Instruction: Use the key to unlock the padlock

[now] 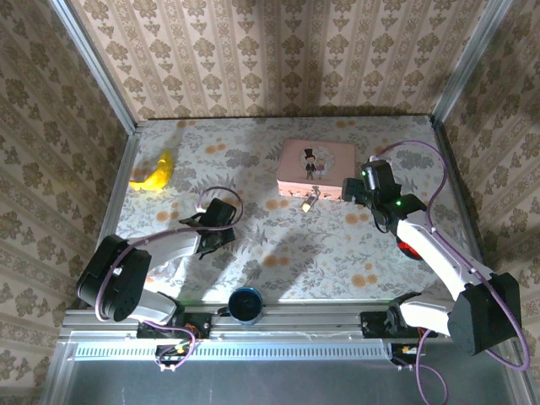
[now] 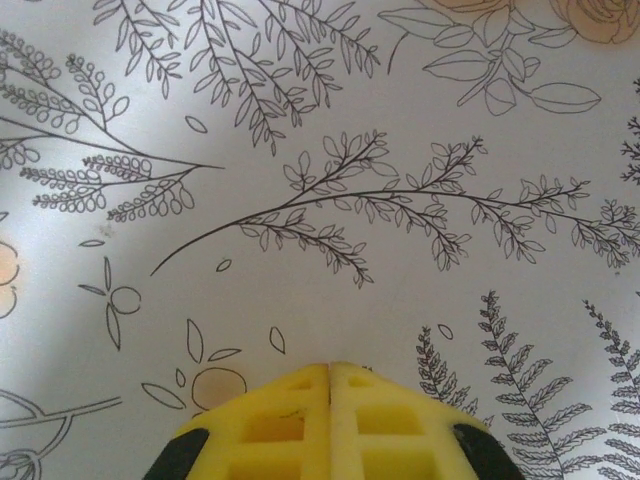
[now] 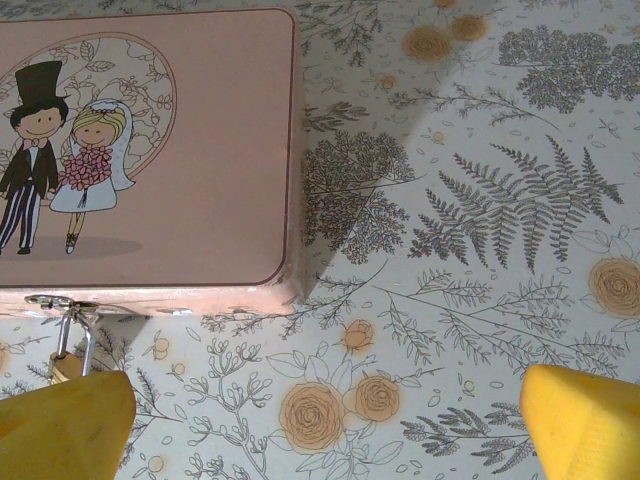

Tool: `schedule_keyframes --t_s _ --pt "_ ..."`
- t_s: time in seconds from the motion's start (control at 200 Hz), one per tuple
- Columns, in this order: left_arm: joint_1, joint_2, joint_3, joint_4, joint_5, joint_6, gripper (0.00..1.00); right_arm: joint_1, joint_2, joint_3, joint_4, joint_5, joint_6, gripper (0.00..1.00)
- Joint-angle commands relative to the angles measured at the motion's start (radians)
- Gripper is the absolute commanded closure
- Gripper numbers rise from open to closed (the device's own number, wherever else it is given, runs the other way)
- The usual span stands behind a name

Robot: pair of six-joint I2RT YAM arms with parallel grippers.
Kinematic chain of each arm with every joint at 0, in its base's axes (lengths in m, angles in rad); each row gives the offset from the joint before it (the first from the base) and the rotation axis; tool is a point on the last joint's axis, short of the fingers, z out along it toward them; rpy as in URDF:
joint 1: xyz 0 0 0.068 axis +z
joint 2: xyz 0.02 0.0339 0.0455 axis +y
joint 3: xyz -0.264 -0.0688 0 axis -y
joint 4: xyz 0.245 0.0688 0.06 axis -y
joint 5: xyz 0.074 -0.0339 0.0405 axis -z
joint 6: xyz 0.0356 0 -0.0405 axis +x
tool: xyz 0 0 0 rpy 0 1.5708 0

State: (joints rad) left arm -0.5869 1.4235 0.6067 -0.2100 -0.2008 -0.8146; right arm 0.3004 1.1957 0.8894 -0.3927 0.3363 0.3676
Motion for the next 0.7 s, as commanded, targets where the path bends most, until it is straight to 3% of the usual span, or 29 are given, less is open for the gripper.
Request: schedule_keyframes --t_s 0.0,0.32,0.53,0.695 --pt "-0.009 -0.027 0.024 -0.048 0.006 0.001 1.0 0.012 -0.019 0.028 -0.005 0.008 0.015 0.0" --pt "-0.031 -0.094 0.118 -0.037 0.045 0.117 1.0 0.031 -0.038 0.029 0.019 -0.091 -0.001 0.0" --pt "-0.033 -0.104 0.238 -0.078 0.168 0.256 1.0 0.034 -0.086 0.024 0.087 -0.347 -0.045 0.0" --pt "-0.033 -0.09 0.346 -0.119 0.285 0.321 1.0 0.048 -0.125 -0.012 0.193 -0.585 -0.09 0.12"
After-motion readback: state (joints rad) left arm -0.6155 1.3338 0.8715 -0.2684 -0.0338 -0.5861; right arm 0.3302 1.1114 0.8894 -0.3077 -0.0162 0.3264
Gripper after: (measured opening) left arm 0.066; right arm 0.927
